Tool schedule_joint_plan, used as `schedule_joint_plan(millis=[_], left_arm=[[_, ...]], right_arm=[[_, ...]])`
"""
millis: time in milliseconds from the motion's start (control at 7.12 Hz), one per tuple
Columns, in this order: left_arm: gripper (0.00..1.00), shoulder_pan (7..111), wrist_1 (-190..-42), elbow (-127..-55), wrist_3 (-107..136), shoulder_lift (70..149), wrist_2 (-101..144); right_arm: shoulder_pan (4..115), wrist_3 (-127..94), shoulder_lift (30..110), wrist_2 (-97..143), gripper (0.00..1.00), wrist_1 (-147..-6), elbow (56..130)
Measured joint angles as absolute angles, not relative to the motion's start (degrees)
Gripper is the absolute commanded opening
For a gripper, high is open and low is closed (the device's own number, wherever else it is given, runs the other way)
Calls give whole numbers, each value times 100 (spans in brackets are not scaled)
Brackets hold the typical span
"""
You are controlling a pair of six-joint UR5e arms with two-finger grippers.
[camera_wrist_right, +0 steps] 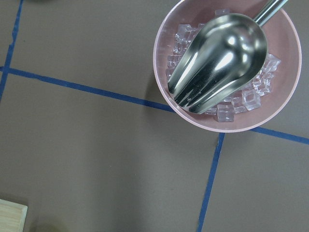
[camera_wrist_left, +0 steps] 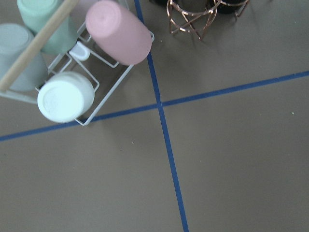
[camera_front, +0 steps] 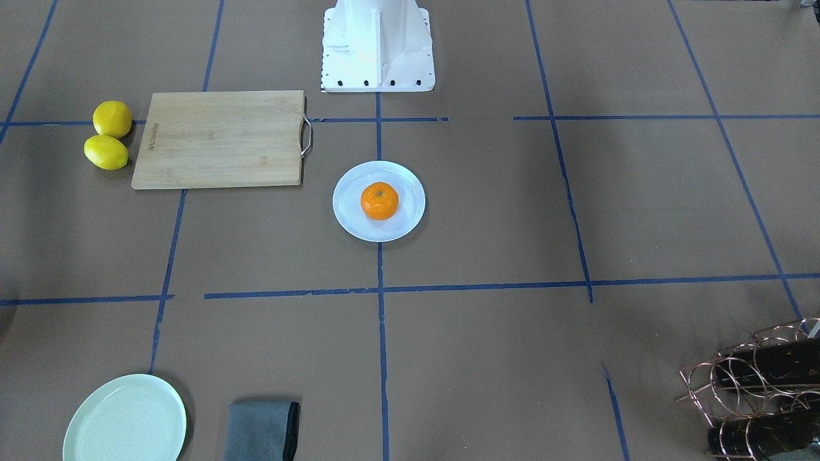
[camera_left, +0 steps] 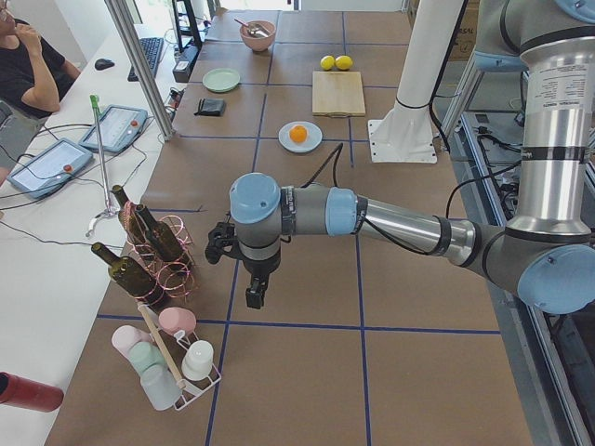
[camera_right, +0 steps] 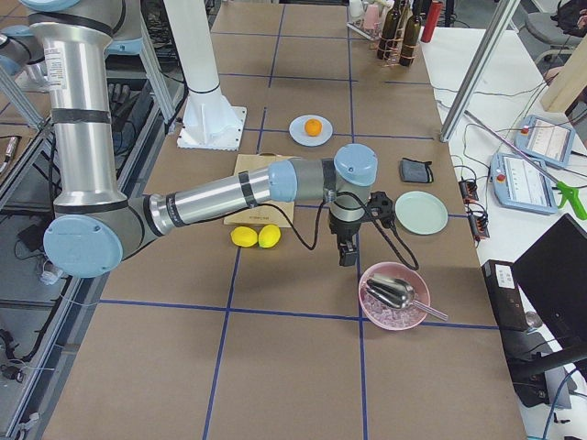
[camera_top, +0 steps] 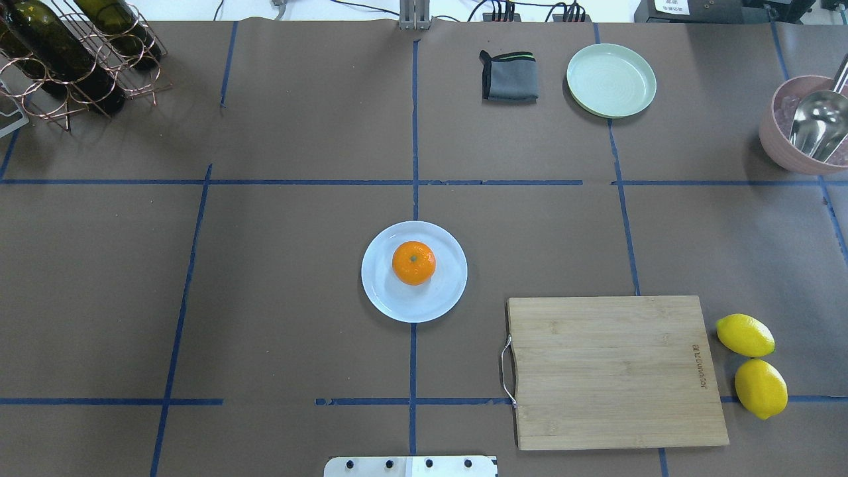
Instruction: Pick orange to plate
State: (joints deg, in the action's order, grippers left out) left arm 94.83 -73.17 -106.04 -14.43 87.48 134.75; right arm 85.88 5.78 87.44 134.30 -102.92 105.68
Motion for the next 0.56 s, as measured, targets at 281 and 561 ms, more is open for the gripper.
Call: schedule_joint_plan(millis=[281, 561], left_arm=[[100, 9381, -7502, -10451, -1449, 8711, 13784], [100, 9344, -7842, -10061, -1446, 8751, 14265]], right_arm=[[8594, 546, 8740, 13455, 100, -10366, 10546], [8607, 534, 8739, 13484, 100, -10361, 10301]])
